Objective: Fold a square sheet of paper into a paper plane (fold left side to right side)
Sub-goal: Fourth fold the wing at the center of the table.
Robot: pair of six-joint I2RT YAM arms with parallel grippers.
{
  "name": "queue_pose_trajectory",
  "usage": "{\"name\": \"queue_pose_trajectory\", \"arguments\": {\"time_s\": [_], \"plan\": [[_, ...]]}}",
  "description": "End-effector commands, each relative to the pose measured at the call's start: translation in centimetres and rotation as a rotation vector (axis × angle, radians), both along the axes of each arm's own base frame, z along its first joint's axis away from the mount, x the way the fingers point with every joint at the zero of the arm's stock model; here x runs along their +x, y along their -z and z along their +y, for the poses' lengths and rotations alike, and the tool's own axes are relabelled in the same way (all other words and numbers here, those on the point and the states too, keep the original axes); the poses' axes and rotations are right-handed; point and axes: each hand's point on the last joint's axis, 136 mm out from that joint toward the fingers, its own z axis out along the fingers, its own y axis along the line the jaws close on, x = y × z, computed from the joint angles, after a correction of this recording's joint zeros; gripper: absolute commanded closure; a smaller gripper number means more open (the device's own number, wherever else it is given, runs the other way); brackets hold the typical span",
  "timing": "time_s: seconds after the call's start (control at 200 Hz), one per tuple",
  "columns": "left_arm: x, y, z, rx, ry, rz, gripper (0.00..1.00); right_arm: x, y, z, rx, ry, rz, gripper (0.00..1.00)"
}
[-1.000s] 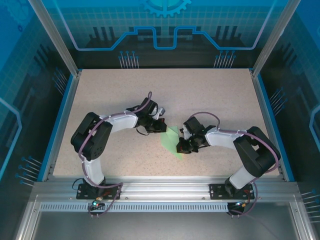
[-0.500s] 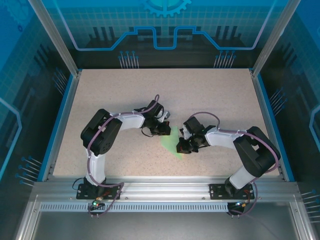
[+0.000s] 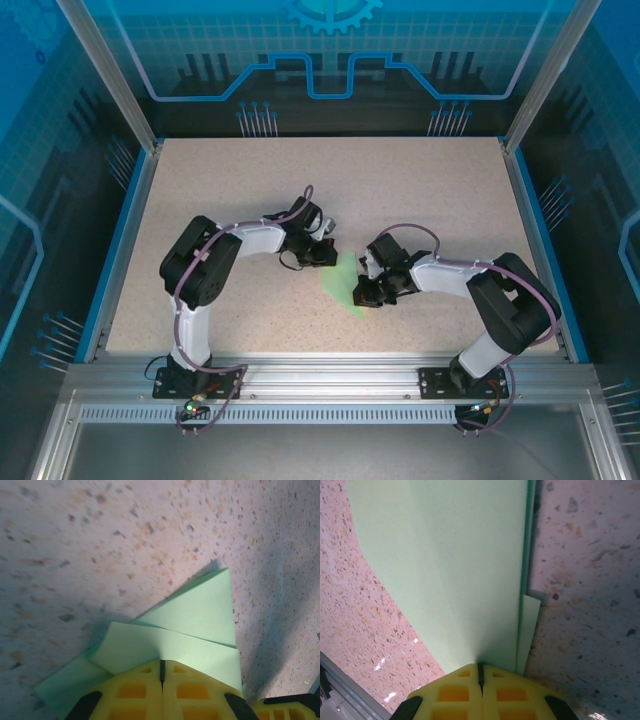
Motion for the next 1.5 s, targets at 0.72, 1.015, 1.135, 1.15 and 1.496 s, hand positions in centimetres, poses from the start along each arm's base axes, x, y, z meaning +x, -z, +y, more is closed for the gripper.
{"name": "queue_pose_trajectory", "arguments": {"time_s": [0.72, 1.015, 1.135, 1.15, 1.496], "plan": [[6.3, 1.3, 4.9, 0.101, -0.121, -0.045, 0.98, -6.0, 4.5, -5.1, -0.256, -0.023, 0.189, 1.00], [6.4, -3.3, 4.7, 0.054, -0.121, -0.112, 0.91, -3.6, 2.9, -2.7, -0.151, -0.015, 0.098, 0.98], [5.8, -6.7, 5.6, 0.042, -0.147, -0.169, 0.78, -1.2, 0.3, -0.9, -0.064, -0.001, -0.018, 0.86], [5.7, -7.2, 5.7, 0.040, -0.151, -0.176, 0.76, -0.8, -0.1, -0.7, -0.055, -0.002, -0.036, 0.85], [0.0, -10.3, 6.1, -0.110, -0.251, -0.139, 0.46, 4.0, -8.5, -1.2, -0.032, -0.028, -0.386, 0.49]]}}
